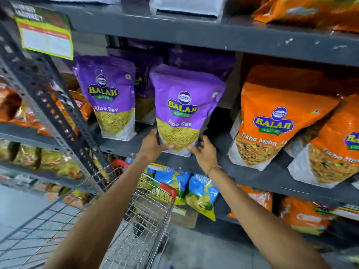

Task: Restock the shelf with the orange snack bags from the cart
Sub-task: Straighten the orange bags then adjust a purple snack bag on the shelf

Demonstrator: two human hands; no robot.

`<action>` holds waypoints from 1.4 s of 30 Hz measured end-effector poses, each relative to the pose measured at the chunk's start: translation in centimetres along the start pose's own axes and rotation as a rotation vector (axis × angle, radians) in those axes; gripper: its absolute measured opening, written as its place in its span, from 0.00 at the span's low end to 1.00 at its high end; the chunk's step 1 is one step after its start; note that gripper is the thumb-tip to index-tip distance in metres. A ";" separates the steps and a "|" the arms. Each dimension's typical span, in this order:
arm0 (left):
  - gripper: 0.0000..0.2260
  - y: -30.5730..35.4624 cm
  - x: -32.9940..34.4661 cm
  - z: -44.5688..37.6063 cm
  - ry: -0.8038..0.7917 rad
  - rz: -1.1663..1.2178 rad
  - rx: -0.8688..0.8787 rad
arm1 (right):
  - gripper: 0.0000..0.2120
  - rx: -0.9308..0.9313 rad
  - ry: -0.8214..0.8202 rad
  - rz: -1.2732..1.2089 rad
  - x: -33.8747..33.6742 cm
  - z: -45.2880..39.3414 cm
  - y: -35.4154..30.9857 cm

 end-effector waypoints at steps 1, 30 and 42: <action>0.26 -0.4 0.6 -0.3 -0.002 -0.005 0.000 | 0.23 0.001 0.020 -0.012 -0.6 0.2 0.2; 0.28 -6.8 -15.2 -4.1 0.415 -0.217 -0.122 | 0.28 -0.009 -0.448 0.077 21.6 -7.0 -7.4; 0.32 -7.1 -12.6 -3.6 0.441 -0.162 0.019 | 0.14 -0.038 -0.200 0.097 18.1 -6.0 -3.9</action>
Point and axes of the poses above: each hand's wrist, its own z-axis away from the middle knuckle, its own x-axis out of the palm, y = z × x, the point moved 9 cm from there along -z, towards the middle knuckle, and after that the axes turned 7 degrees about -x, right-handed, at the moved point
